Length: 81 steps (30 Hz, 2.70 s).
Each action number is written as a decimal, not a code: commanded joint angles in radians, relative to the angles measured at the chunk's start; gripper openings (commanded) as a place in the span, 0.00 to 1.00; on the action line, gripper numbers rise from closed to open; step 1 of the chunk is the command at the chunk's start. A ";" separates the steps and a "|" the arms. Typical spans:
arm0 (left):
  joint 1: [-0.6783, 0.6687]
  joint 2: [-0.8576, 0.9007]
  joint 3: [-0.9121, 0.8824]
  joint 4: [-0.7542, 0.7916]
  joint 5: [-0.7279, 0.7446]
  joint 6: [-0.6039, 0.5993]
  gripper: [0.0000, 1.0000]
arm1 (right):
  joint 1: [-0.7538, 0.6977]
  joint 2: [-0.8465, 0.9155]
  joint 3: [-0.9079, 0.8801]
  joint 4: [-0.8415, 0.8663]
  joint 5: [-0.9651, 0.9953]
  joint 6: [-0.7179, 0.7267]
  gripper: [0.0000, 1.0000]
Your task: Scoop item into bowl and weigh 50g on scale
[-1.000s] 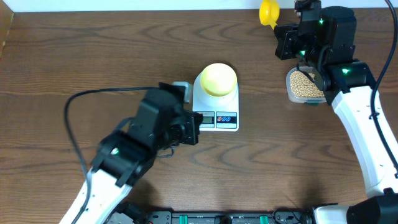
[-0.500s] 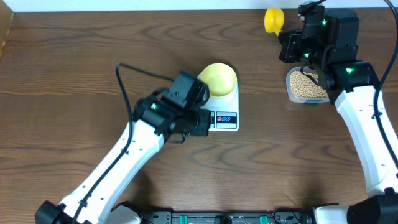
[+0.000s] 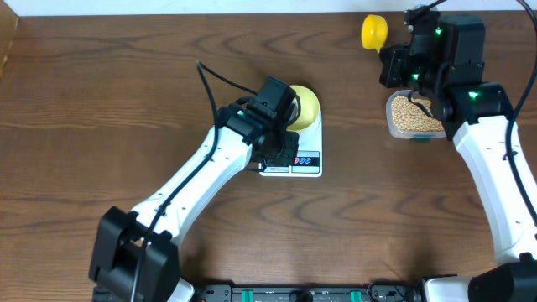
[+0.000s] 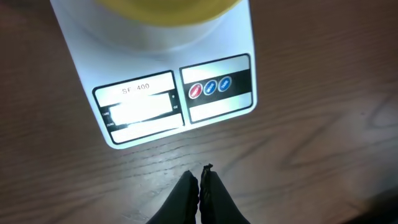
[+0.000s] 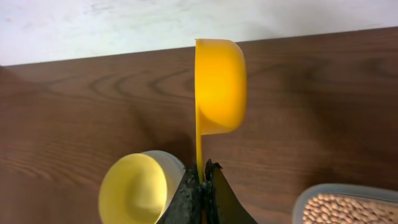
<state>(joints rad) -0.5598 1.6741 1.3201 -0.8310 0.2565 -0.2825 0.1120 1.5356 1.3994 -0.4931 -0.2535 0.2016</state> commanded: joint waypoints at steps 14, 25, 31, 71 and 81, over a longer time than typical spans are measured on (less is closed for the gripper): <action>-0.002 -0.240 -0.192 0.128 -0.005 0.032 0.07 | -0.026 -0.006 0.004 -0.026 0.027 -0.076 0.01; -0.010 -0.171 -0.348 0.407 -0.006 -0.029 0.07 | -0.026 -0.006 0.004 -0.026 0.027 -0.076 0.01; -0.067 -0.103 -0.348 0.493 -0.016 -0.029 0.07 | -0.026 -0.006 0.004 -0.026 0.027 -0.076 0.01; -0.141 0.099 -0.348 0.626 -0.186 -0.090 0.07 | -0.026 -0.006 0.004 -0.027 0.027 -0.076 0.01; -0.142 0.099 -0.348 0.641 -0.225 -0.089 0.07 | -0.026 -0.006 0.004 -0.027 0.027 -0.076 0.01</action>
<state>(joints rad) -0.7033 1.7676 0.9745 -0.1894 0.0601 -0.3664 0.0898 1.5356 1.3994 -0.5228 -0.2310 0.1406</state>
